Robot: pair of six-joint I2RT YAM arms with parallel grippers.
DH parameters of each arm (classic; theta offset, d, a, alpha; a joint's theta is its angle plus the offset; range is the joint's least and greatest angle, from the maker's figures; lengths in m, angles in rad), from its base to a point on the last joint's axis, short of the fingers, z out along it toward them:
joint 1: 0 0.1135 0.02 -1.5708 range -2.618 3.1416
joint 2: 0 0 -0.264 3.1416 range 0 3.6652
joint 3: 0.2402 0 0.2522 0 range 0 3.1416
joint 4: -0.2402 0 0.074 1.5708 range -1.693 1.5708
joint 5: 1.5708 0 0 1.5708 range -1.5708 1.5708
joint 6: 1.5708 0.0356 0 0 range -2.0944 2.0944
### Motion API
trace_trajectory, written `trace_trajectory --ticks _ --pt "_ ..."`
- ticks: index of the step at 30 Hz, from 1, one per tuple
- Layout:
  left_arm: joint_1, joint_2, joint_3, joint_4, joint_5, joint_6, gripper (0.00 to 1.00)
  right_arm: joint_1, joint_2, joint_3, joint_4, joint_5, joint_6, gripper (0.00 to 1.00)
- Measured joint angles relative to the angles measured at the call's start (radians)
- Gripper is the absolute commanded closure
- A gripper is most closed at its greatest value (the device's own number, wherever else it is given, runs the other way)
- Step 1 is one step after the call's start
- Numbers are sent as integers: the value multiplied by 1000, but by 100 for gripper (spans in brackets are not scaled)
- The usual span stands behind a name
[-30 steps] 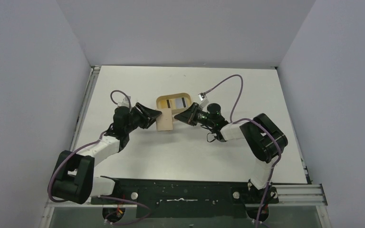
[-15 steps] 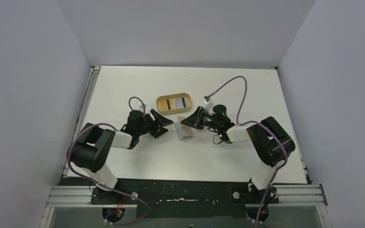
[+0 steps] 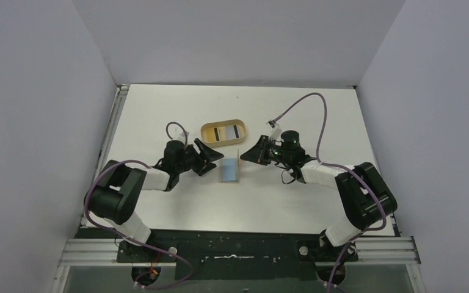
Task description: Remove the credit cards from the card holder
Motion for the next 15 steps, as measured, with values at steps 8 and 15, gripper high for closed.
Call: trace_trajectory --ticks 8,15 --pt "-46 -29 27 -139 -59 80 34 -156 -106 -36 -134 9 -77 100" --pt "-108 -34 47 -212 -114 117 34 -199 -106 -75 -256 78 -150 100"
